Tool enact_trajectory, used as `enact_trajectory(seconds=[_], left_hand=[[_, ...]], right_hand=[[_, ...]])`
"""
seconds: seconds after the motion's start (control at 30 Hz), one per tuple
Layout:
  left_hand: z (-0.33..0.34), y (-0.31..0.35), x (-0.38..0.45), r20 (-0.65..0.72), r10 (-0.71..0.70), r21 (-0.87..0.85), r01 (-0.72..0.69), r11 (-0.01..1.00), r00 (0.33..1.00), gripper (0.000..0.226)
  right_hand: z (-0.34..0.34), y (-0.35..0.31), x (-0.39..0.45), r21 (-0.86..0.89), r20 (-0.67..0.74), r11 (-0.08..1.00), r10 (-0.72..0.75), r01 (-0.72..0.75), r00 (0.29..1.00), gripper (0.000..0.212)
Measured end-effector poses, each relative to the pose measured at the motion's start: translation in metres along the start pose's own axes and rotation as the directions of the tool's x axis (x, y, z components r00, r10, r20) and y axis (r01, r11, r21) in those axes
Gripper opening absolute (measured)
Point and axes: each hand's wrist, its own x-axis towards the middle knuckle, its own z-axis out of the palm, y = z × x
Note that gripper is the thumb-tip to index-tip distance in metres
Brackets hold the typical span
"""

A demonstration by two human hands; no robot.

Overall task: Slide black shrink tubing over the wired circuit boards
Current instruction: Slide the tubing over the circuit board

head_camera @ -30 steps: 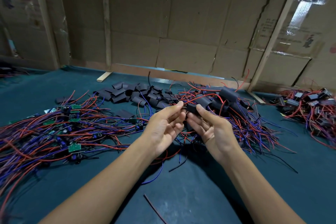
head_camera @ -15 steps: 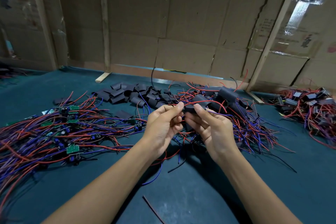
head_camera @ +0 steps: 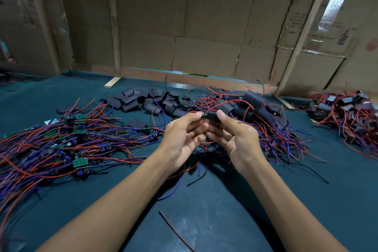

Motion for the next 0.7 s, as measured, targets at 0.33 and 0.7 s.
enact_trajectory(seconds=[0.33,0.7], left_hand=[[0.0029,-0.0018,-0.0010,0.009,0.071,0.072,-0.071,0.995,0.997,0.007],[0.0026,-0.0002,-0.0060,0.062,0.085,0.184,-0.095,0.978,0.994,0.010]], right_hand=[[0.0019,0.0022,0.0008,0.044,-0.002,0.998,0.050,-0.050,0.999,0.022],[0.0017,0.0003,0.0015,0.058,-0.013,0.998,-0.003,0.003,1.000,0.020]])
